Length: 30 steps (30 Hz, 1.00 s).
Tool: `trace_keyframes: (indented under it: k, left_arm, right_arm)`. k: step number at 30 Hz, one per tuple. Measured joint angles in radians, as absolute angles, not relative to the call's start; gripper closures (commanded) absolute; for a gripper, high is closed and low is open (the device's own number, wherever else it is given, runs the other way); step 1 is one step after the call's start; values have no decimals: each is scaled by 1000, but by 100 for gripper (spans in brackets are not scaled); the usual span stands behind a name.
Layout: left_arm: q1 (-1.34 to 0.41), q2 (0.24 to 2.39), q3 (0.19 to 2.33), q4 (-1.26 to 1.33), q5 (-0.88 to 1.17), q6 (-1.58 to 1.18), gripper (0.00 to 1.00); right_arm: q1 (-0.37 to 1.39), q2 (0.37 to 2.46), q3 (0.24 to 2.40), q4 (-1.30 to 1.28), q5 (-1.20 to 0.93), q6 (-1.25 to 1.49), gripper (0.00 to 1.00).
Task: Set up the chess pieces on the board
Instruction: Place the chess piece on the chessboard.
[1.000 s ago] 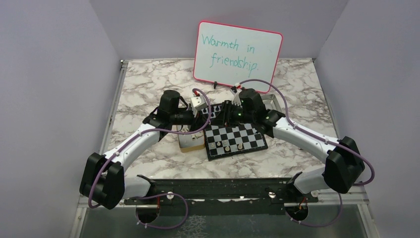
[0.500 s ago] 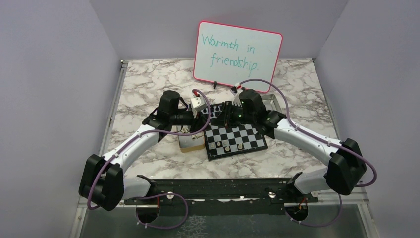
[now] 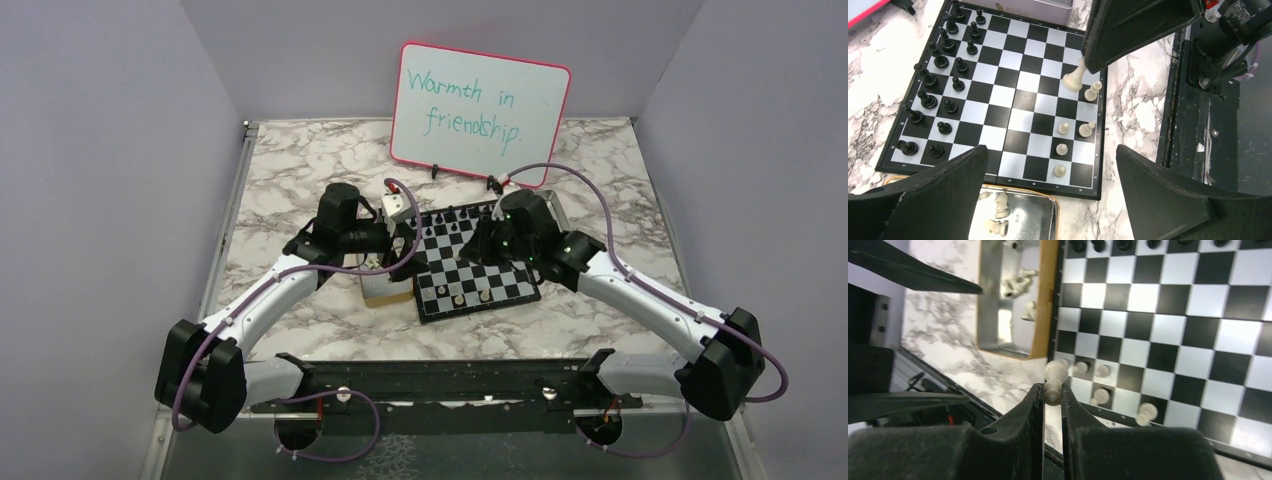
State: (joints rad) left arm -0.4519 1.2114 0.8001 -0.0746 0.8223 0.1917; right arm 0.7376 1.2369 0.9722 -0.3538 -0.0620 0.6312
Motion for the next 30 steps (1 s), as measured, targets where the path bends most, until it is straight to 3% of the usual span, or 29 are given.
trace_keyframes:
  k: [11,23,30]
  left_arm:
    - [-452,1192,800,-96,707,168,1]
    - [-448,1152,839,-155,162,87,1]
    - [-355,1166,886,-243,-71,-208,1]
  right_arm:
    - [746,1197,948,-537,37,587,90]
    - [847,1226,916,-599,122,611,92]
    - [885,1290,915,-608,150,628,93]
